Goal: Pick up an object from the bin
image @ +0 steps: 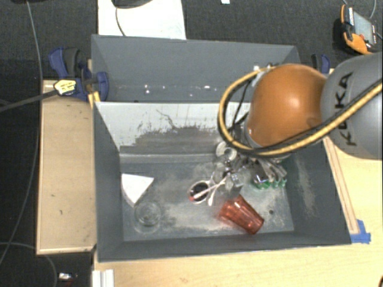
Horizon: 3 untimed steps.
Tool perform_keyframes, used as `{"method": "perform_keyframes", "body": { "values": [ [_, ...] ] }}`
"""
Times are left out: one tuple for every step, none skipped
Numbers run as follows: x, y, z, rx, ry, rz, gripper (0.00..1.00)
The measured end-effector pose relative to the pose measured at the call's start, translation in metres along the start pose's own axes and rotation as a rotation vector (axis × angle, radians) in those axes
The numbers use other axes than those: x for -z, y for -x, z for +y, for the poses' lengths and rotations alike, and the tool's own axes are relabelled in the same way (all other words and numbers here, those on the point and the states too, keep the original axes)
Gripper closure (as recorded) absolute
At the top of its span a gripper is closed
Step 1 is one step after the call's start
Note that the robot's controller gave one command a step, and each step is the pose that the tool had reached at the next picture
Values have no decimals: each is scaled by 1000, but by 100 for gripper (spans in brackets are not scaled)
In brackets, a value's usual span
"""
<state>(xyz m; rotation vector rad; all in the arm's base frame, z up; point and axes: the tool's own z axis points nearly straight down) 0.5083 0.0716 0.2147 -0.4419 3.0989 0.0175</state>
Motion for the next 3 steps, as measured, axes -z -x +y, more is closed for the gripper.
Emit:
{"method": "perform_keyframes", "body": {
  "values": [
    [0,-13,-9,-3,0,2,100],
    [-3,-9,-10,-14,1,1,100],
    [-38,-9,-49,192,1,3,100]
  ]
}}
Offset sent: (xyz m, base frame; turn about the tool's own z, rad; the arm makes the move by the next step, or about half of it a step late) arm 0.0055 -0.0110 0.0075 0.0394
